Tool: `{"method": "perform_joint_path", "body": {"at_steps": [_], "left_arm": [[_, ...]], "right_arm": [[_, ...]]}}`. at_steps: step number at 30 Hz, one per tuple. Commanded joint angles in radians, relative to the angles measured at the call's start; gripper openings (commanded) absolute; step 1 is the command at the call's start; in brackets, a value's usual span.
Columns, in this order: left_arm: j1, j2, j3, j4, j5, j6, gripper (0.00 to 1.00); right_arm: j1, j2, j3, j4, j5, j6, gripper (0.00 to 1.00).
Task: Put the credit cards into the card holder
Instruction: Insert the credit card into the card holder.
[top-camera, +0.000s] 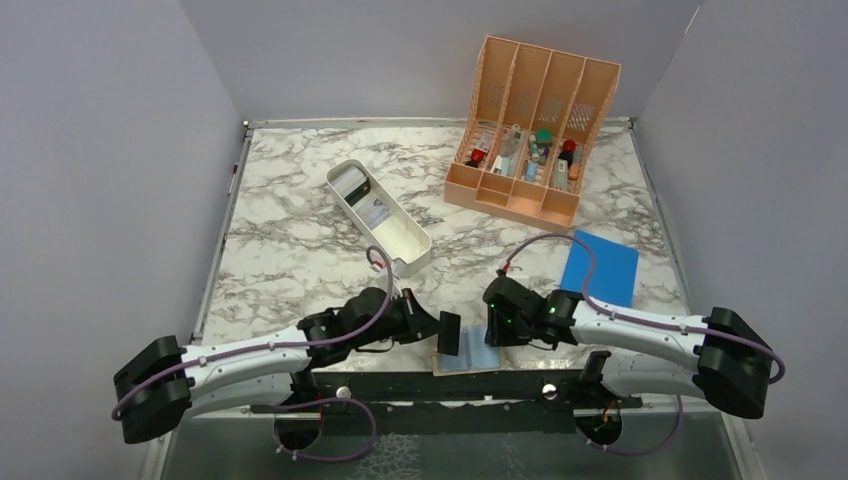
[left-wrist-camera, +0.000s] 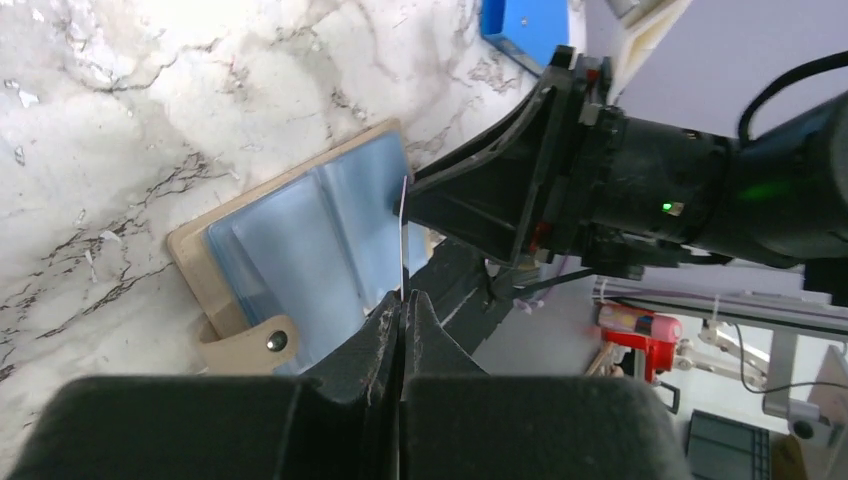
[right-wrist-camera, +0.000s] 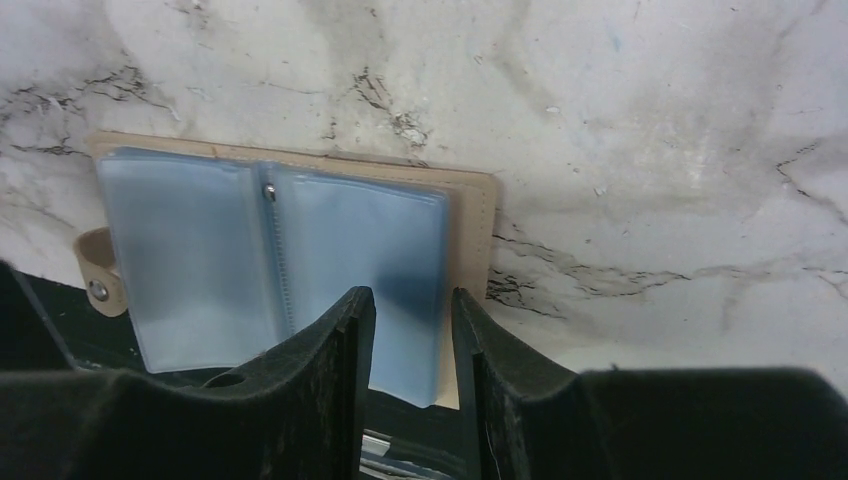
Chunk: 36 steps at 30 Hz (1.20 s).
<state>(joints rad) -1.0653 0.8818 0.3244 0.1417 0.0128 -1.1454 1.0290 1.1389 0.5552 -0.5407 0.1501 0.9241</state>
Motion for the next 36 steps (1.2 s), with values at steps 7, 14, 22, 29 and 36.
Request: {"method": "perform_joint_path", "body": {"at_steps": [7,14,22,29,36], "left_arm": [[-0.143,0.214,-0.022,0.212,-0.177,-0.093,0.00],[-0.168,0.314,-0.025,0.225,-0.212,-0.111,0.00],[-0.190,0.408,-0.006,0.258,-0.234,-0.133,0.00],[-0.200,0.463,0.011,0.269,-0.225,-0.131,0.00],[-0.201,0.472,0.000,0.270,-0.238,-0.137,0.00]], "right_arm": [[-0.027,0.001,-0.061,0.036,0.022,0.003,0.39],[-0.057,-0.007,-0.081,0.057,-0.006,-0.009,0.38],[-0.058,-0.055,-0.138,0.123,-0.102,0.054,0.37],[-0.058,-0.030,-0.155,0.160,-0.126,0.053,0.36],[-0.058,-0.023,-0.158,0.168,-0.136,0.044,0.36]]}}
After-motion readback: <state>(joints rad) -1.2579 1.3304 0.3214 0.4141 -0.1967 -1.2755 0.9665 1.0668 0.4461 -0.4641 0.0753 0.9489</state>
